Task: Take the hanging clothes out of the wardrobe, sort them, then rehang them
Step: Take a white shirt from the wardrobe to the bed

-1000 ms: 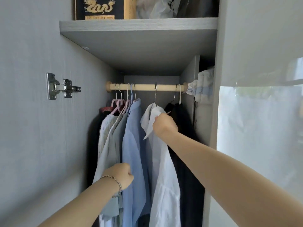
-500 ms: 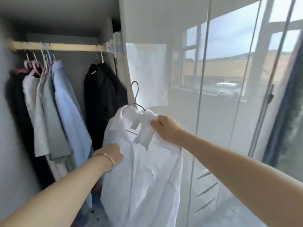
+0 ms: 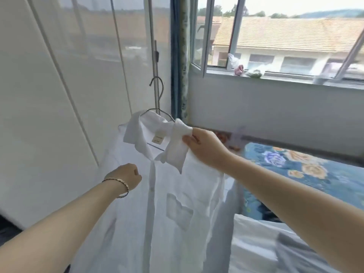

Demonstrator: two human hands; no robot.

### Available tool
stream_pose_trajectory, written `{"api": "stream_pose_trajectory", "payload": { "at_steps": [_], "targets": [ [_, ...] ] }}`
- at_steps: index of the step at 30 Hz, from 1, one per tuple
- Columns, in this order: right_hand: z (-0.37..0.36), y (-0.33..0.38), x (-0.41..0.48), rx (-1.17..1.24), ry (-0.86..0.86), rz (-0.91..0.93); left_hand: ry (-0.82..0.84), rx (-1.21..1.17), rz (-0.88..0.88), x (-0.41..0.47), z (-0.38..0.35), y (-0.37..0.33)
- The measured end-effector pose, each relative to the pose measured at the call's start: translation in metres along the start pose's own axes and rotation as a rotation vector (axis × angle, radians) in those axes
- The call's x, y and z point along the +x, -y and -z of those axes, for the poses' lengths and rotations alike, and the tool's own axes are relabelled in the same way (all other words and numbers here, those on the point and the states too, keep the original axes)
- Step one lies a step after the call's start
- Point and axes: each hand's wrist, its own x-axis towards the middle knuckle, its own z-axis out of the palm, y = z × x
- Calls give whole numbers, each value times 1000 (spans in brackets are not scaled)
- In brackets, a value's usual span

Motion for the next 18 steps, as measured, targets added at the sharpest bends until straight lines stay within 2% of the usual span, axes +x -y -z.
{"api": "stream_pose_trajectory", "payload": {
  "at_steps": [4, 8, 13, 18],
  "targets": [
    [61, -83, -67, -14, -143, -139, 113, 24, -146, 2, -66, -94],
    [126, -156, -133, -44, -274, -301, 148, 58, -273, -3, -123, -182],
    [188, -252, -220, 0, -499, -593, 223, 155, -430, -26, -187, -284],
    [220, -356, -319, -70, -680, -893, 295, 286, -529, -46, -254, -352]
  ]
}}
